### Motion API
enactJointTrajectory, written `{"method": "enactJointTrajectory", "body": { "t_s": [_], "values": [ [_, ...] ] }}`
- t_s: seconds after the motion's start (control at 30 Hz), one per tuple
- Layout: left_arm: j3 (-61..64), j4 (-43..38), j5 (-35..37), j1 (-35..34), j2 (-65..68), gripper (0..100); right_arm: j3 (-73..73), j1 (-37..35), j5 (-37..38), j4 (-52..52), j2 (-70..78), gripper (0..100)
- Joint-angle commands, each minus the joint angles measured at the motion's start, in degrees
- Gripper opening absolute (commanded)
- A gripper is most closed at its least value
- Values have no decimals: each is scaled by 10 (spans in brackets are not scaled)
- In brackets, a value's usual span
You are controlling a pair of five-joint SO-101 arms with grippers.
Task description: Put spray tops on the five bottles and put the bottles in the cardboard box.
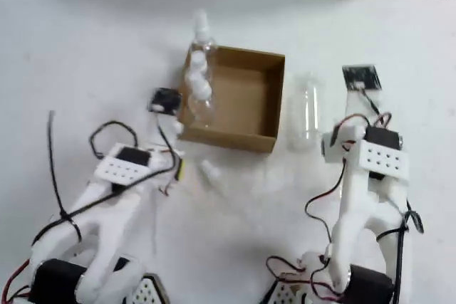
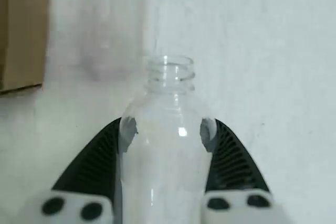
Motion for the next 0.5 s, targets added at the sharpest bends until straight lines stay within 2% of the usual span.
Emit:
{"method": "enactJointTrajectory", "body": {
  "t_s": [0.0,0.13,0.37,0.47],
  "values": [
    [-40,4,-7,-46,0,28,-38,-59,-4,-38,-22,18],
    [-43,4,-8,-53,0,28,17,-101,-6,-170,-22,18],
    [-44,4,-8,-56,0,28,114,-144,-6,-495,-27,16],
    [-41,-9,-7,-56,0,28,127,-149,-7,-593,-29,15]
  ]
}}
